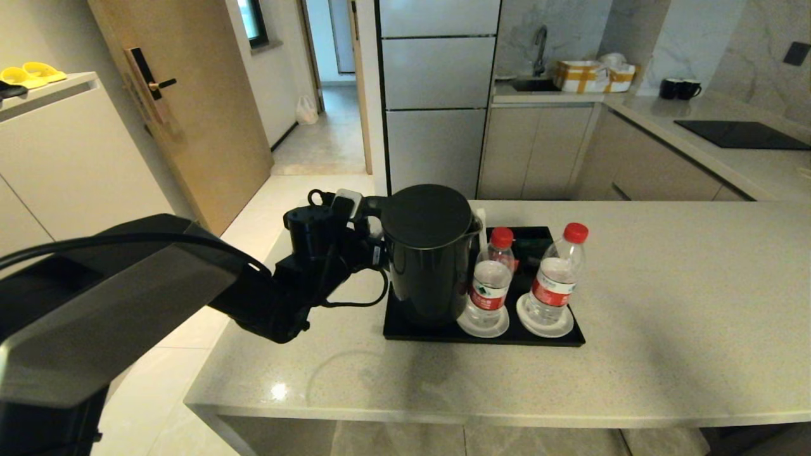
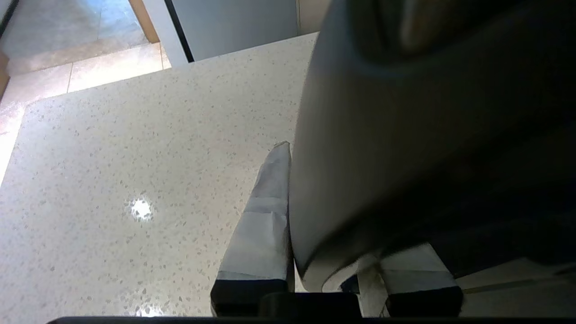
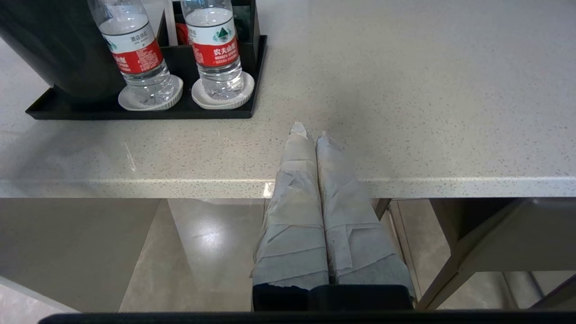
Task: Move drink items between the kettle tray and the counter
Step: Return the kettle to its original position
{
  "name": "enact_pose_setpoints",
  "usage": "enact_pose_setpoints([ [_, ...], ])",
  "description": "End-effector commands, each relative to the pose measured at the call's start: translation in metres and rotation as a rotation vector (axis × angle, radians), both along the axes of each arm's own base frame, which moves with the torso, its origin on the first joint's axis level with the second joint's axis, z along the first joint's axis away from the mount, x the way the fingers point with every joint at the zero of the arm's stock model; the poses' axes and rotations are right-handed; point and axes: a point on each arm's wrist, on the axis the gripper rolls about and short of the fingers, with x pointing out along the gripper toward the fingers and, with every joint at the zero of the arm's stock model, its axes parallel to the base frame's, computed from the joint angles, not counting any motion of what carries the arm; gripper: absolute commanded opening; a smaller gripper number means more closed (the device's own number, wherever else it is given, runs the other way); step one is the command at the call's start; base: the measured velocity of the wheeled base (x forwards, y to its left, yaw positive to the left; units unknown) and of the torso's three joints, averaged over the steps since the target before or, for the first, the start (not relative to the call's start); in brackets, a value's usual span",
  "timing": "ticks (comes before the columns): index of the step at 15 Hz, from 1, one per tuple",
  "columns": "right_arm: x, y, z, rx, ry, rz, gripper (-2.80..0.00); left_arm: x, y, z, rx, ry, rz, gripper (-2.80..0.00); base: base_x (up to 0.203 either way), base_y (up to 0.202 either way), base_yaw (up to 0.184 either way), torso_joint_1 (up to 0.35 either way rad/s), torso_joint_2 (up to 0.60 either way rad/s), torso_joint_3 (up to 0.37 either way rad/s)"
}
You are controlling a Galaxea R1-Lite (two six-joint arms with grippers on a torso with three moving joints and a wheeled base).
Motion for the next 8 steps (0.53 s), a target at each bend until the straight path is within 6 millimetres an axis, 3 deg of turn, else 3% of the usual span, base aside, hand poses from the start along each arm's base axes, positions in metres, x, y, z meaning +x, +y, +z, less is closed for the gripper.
enact_pose_setpoints([
  [1,0.000,0.000,0.000,0.000,-0.003,0.000,-2.80,0.004,-0.002,-0.004,0.002,-0.001,0.001,-2.80,0.000,0.000,0.000,0.000,0.00,0.000],
  [3,0.000,0.000,0.000,0.000,-0.001,0.002,-2.80,0.011,-0.005,0.005,-0.008,-0.023,0.009,-2.80,0.000,0.000,0.000,0.000,0.00,0.000],
  [8,0.000,0.000,0.000,0.000,-0.002,0.001,-2.80,0.021,-0.009,0.002,-0.006,-0.026,0.043,-2.80,0.000,0.000,0.000,0.000,0.00,0.000],
])
